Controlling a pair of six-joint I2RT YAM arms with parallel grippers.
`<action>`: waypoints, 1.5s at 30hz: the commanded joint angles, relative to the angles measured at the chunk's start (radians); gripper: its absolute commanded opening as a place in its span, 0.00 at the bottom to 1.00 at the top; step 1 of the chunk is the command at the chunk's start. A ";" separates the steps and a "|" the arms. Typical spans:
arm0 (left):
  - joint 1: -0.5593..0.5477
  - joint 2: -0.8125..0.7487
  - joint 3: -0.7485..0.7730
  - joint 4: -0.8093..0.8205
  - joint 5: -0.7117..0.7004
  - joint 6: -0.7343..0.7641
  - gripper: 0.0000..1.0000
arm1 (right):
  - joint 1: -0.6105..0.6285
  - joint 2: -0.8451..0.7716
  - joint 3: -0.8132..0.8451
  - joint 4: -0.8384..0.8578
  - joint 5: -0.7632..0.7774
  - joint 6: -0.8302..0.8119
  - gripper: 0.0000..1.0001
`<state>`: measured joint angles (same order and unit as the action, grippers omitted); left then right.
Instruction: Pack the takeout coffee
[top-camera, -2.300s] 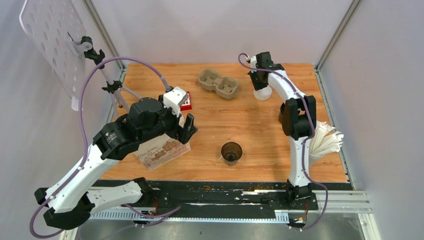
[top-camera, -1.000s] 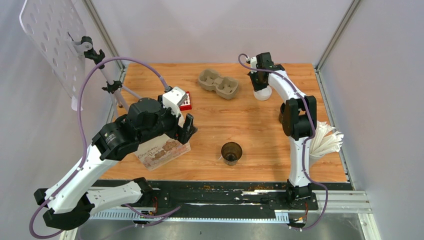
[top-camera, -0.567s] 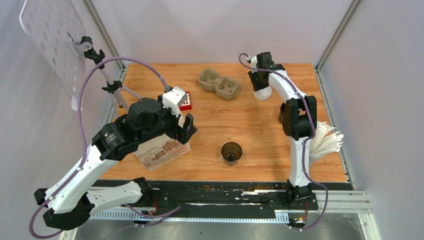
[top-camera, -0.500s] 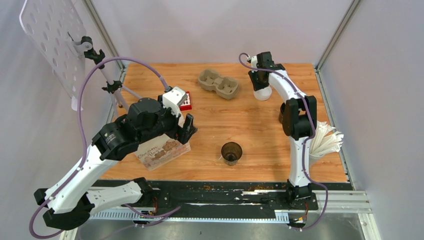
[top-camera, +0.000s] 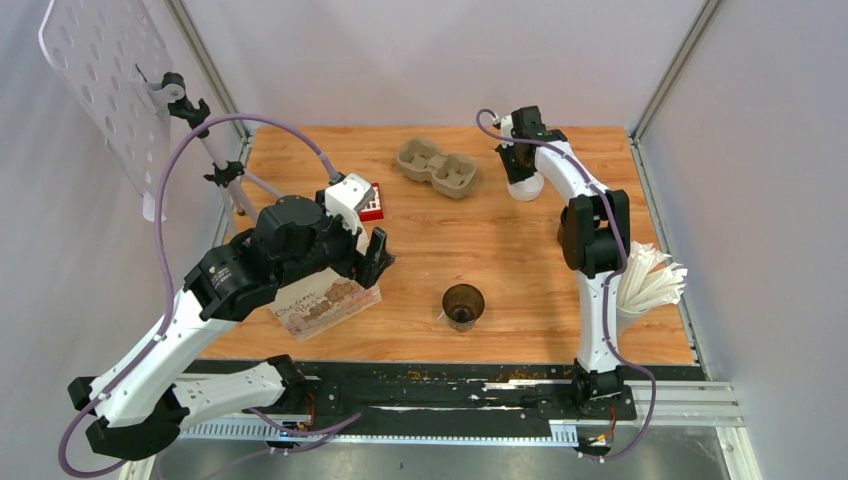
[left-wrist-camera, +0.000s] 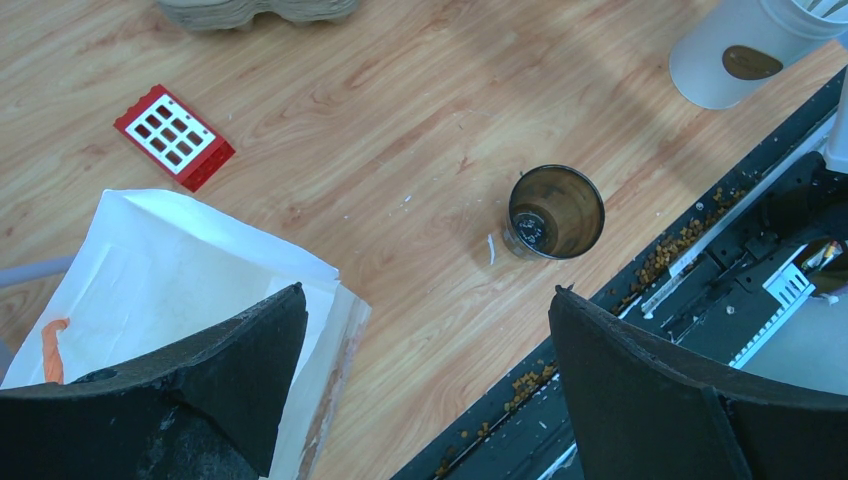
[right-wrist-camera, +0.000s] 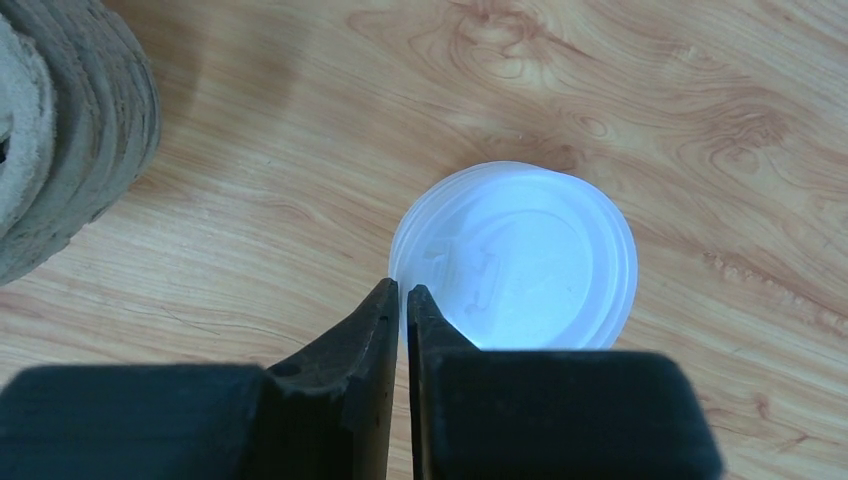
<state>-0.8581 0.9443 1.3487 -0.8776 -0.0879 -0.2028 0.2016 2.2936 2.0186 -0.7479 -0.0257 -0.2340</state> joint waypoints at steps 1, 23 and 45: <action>-0.005 -0.001 0.003 0.029 -0.012 0.002 0.98 | -0.004 0.008 0.048 0.012 -0.002 0.003 0.06; -0.005 -0.015 0.007 0.021 -0.010 -0.010 0.98 | -0.004 -0.084 0.025 0.016 -0.021 -0.007 0.00; -0.005 0.005 0.009 0.024 -0.007 -0.002 0.97 | -0.004 0.012 0.064 0.009 -0.002 0.011 0.21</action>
<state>-0.8581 0.9470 1.3487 -0.8780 -0.0910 -0.2031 0.2016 2.2856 2.0415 -0.7506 -0.0269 -0.2295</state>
